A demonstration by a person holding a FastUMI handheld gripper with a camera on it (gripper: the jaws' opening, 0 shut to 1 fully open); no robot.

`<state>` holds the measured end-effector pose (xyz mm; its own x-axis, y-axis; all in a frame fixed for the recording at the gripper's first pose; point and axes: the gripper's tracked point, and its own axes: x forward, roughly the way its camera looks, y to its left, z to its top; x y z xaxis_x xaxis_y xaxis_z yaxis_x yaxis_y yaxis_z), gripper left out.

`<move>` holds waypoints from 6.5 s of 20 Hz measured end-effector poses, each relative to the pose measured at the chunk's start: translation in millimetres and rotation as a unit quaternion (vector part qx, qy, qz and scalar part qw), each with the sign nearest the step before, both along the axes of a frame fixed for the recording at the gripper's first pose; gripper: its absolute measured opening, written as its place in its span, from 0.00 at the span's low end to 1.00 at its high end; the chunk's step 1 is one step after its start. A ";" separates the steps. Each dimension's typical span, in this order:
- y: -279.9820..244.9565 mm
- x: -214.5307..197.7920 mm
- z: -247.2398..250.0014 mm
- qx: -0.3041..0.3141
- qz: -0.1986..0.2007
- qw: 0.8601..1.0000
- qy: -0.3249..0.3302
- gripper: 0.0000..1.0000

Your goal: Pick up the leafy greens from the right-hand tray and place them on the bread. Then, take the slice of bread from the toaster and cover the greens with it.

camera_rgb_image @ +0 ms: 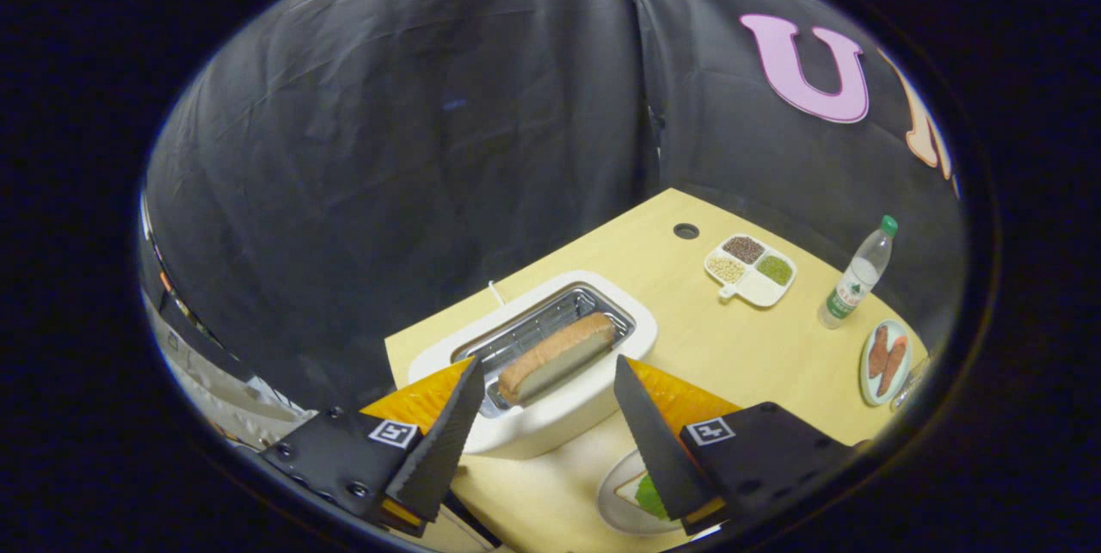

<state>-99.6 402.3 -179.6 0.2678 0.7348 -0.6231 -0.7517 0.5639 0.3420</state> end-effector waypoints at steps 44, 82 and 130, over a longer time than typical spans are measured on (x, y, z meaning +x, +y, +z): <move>-66.1 15.2 39.4 0.110 -0.100 0.985 0.085 0.04; -233.1 -7.6 -157.5 -0.013 -0.245 0.950 0.195 0.55; -453.6 52.5 174.7 0.008 -0.480 0.795 -0.369 1.00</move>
<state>-47.1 -51.2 -4.9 0.9993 -0.0239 -0.0277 0.0244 0.9995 0.0197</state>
